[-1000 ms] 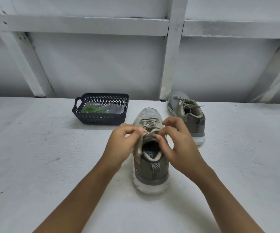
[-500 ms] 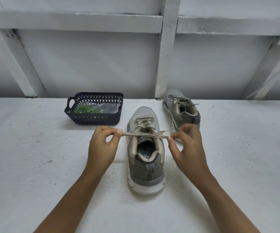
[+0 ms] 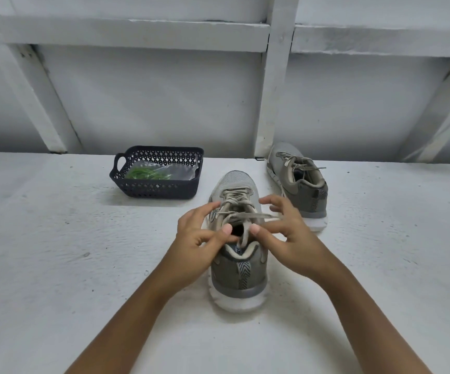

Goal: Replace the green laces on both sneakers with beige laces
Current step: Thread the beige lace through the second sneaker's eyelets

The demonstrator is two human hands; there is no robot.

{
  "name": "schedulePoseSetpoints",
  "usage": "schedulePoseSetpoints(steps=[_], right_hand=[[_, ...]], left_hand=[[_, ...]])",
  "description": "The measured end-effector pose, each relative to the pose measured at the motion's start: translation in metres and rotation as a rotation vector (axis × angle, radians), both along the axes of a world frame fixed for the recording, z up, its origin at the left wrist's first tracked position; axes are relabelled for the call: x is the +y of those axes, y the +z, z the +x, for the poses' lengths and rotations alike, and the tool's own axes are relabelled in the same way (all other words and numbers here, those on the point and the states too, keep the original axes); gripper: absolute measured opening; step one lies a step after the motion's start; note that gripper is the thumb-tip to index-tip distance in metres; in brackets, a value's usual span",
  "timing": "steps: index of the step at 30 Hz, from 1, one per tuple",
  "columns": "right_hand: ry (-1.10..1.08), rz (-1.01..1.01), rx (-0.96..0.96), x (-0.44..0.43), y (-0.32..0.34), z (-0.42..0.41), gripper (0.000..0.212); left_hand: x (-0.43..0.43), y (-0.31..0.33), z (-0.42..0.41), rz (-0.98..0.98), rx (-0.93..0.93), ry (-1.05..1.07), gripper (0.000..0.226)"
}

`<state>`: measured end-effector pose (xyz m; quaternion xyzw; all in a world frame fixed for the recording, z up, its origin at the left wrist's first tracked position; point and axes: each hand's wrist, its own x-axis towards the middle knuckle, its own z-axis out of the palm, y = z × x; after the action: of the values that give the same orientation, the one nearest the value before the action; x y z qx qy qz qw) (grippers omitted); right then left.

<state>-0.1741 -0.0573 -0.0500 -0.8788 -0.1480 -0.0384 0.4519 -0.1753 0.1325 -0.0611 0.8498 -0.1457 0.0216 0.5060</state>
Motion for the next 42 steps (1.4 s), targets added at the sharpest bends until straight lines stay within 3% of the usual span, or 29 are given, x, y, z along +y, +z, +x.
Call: schedulePoseSetpoints(steps=[4, 7, 9, 11, 16, 22, 25, 26, 28, 30, 32, 36, 40, 42], right_hand=[[0.077, -0.092, 0.077, -0.008, 0.006, -0.004, 0.035], [0.053, 0.04, 0.024, -0.012, 0.018, -0.009, 0.024], [-0.012, 0.198, -0.005, -0.015, 0.025, -0.011, 0.019], [-0.069, 0.202, -0.013, -0.014, 0.028, -0.011, 0.011], [-0.013, -0.18, -0.109, 0.003, 0.029, -0.013, 0.029], [0.117, -0.499, -0.034, 0.02, 0.043, -0.011, 0.036], [0.16, -0.622, -0.011, 0.024, 0.048, -0.007, 0.042], [0.149, -0.519, 0.045, 0.021, 0.049, -0.005, 0.043], [0.096, -0.115, 0.162, 0.013, 0.05, -0.003, 0.04], [-0.039, 0.139, 0.099, 0.004, 0.044, 0.0, 0.028], [-0.191, 0.194, 0.084, -0.001, 0.031, 0.005, 0.011], [-0.213, 0.321, 0.435, 0.016, -0.003, -0.002, 0.042], [-0.245, 0.435, 0.377, 0.034, -0.018, 0.001, 0.058], [-0.27, 0.507, 0.371, 0.034, -0.013, 0.015, 0.048]], left_hand=[[0.008, -0.001, 0.001, -0.066, -0.02, -0.027, 0.031], [0.012, 0.003, 0.005, -0.152, -0.103, 0.099, 0.028], [0.012, 0.005, 0.009, -0.089, -0.176, 0.143, 0.024], [0.012, 0.001, 0.013, 0.075, -0.294, 0.145, 0.03], [0.008, -0.015, 0.015, 0.348, -0.553, 0.124, 0.057], [0.004, -0.017, 0.017, 0.387, -0.431, 0.044, 0.074], [0.006, -0.014, 0.017, 0.337, -0.372, 0.004, 0.064], [0.007, -0.011, 0.015, 0.255, -0.328, 0.005, 0.056], [0.008, -0.002, 0.011, 0.024, -0.185, 0.035, 0.036], [0.008, 0.004, 0.009, -0.176, -0.08, 0.108, 0.019], [0.006, 0.004, 0.01, -0.217, 0.03, 0.191, 0.012], [-0.014, -0.006, 0.006, -0.292, 0.305, 0.173, 0.038], [-0.03, -0.009, 0.009, -0.365, 0.28, 0.194, 0.032], [-0.033, -0.004, 0.024, -0.395, 0.286, 0.198, 0.027]])
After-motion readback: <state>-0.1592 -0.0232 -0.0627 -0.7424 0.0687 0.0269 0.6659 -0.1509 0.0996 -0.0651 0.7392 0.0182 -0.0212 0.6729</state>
